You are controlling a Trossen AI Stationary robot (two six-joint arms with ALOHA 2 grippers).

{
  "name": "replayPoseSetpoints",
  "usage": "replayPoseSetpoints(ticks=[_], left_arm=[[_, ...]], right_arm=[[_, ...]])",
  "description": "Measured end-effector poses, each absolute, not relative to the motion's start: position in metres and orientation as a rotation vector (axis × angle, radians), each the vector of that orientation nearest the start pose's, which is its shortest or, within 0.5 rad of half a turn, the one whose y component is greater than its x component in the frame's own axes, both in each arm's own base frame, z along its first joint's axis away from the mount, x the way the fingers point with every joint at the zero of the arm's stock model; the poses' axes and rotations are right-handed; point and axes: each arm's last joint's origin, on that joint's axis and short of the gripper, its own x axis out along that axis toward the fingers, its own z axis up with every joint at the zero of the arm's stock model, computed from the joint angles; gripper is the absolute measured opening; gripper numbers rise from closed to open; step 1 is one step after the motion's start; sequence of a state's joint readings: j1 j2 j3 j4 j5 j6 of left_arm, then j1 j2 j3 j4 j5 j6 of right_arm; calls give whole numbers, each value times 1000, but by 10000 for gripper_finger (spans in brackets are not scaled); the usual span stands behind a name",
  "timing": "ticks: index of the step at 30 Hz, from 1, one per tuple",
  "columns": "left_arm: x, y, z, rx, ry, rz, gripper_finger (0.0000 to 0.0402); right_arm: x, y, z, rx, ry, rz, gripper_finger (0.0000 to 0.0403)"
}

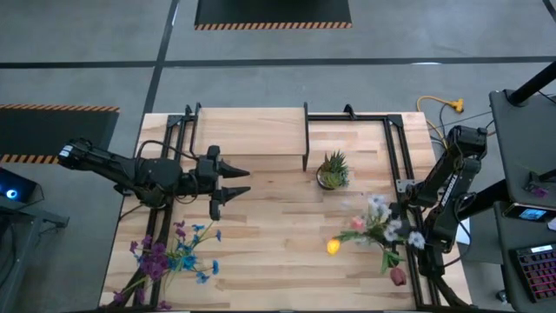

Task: Pick and place flowers into a vace then onto a shelf
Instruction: Put the white flowers into the right transparent vase

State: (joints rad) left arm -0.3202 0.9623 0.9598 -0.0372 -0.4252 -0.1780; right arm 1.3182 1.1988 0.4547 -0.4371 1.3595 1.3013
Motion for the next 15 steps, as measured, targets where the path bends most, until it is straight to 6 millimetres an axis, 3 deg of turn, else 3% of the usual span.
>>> replayPoseSetpoints(ticks=[8, 15], left_arm=[[201, -54, 376, -164, 28, 108, 177], [201, -54, 376, -164, 28, 108, 177]], right_arm=[[71, 163, 166, 141, 224, -158, 152], [69, 157, 175, 167, 249, -135, 202]])
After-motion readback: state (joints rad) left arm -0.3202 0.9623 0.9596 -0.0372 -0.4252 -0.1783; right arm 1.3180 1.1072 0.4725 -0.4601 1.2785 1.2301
